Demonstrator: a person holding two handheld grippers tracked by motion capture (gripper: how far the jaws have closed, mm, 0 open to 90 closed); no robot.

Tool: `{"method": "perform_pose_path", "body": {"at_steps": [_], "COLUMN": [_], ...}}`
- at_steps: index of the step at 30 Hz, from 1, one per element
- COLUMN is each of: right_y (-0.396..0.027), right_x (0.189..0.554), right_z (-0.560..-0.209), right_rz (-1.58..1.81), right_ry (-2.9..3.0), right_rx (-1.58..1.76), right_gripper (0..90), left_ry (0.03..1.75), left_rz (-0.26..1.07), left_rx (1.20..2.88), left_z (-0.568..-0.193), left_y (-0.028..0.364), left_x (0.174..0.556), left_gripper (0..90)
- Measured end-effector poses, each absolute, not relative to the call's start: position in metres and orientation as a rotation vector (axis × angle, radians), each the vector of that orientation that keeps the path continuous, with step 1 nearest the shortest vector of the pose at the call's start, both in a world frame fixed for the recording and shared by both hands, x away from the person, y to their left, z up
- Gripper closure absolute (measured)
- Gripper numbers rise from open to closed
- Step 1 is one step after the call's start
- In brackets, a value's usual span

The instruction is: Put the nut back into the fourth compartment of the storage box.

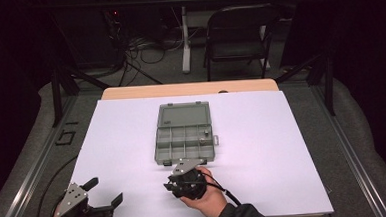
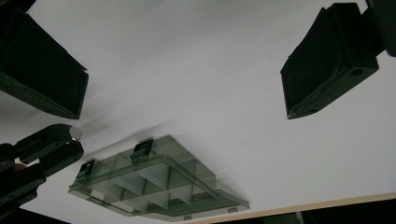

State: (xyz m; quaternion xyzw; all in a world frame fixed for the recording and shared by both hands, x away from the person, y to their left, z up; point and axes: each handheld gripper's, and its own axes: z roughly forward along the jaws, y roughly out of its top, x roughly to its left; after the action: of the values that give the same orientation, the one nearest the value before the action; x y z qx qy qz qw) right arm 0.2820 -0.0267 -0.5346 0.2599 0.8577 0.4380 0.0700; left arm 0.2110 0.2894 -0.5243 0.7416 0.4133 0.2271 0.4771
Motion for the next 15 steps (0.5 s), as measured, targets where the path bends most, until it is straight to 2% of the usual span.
{"method": "perform_pose_path", "body": {"at_steps": [8, 15], "right_y": [-0.031, -0.057], "right_x": [0.285, 0.301], "right_z": [-0.528, -0.510], "right_rz": [1.316, 1.296], "right_ry": [2.572, 2.510], "right_rx": [0.781, 0.834], "right_gripper": [70.4, 70.4], "left_ry": [1.012, 1.014], "left_rz": [0.552, 0.552], "left_rx": [1.813, 1.813], "left_z": [-0.524, -0.524], "left_y": [0.290, 0.290], "left_x": [0.211, 0.211], "left_gripper": [0.6, 0.6]}}
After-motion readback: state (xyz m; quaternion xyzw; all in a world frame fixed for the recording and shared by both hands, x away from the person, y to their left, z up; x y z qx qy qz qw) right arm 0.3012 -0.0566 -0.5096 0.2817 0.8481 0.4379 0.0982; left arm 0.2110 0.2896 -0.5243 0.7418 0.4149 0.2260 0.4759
